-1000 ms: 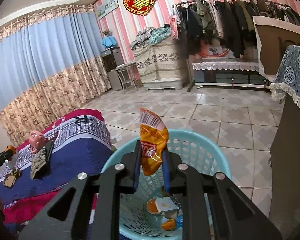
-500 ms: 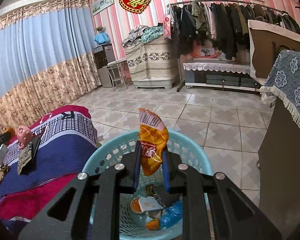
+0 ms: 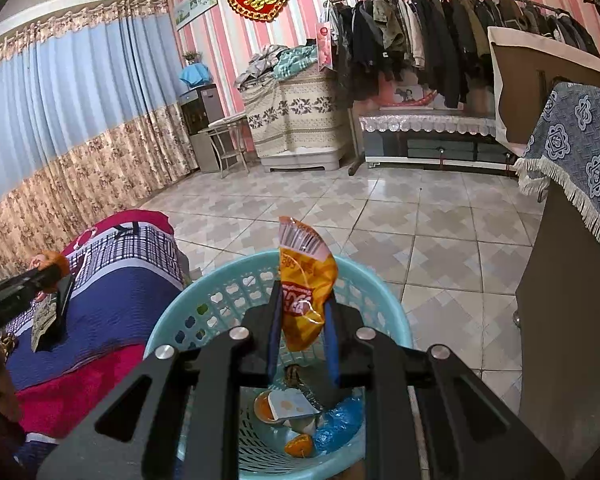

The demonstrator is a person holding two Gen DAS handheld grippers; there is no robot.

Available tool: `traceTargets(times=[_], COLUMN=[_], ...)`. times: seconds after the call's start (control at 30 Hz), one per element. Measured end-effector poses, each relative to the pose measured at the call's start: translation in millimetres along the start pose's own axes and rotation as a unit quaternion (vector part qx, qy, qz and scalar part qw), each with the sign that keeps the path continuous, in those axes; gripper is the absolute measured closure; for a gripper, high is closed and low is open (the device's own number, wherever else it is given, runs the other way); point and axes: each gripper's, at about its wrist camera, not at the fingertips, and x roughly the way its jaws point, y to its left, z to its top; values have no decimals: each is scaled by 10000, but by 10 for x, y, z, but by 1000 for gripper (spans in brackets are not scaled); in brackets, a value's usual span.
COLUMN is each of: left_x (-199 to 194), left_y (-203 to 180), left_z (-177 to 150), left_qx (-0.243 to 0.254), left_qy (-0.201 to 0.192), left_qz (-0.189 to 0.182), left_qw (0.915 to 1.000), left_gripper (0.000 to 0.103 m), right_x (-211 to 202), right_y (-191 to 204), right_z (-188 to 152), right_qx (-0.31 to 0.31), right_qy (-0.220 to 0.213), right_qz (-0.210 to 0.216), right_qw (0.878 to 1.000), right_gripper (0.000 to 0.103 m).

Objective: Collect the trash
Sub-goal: 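Carry the orange and the chip bag over the basket with both tools, then open both tools to drop the orange and chip bag into the basket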

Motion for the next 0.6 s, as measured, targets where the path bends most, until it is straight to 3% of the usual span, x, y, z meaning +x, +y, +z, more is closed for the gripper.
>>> traceTargets(times=[0.6], left_x=[586], left_y=[-981], left_z=[33], left_qx=[578], left_qy=[70], left_qz=[-518], left_qw=[9970], left_gripper=[70], right_x=[154], right_y=[25], right_z=[-63], right_qx=[-61], right_qy=[304], right_qz=[-261], right_qw=[9992], right_gripper=[84])
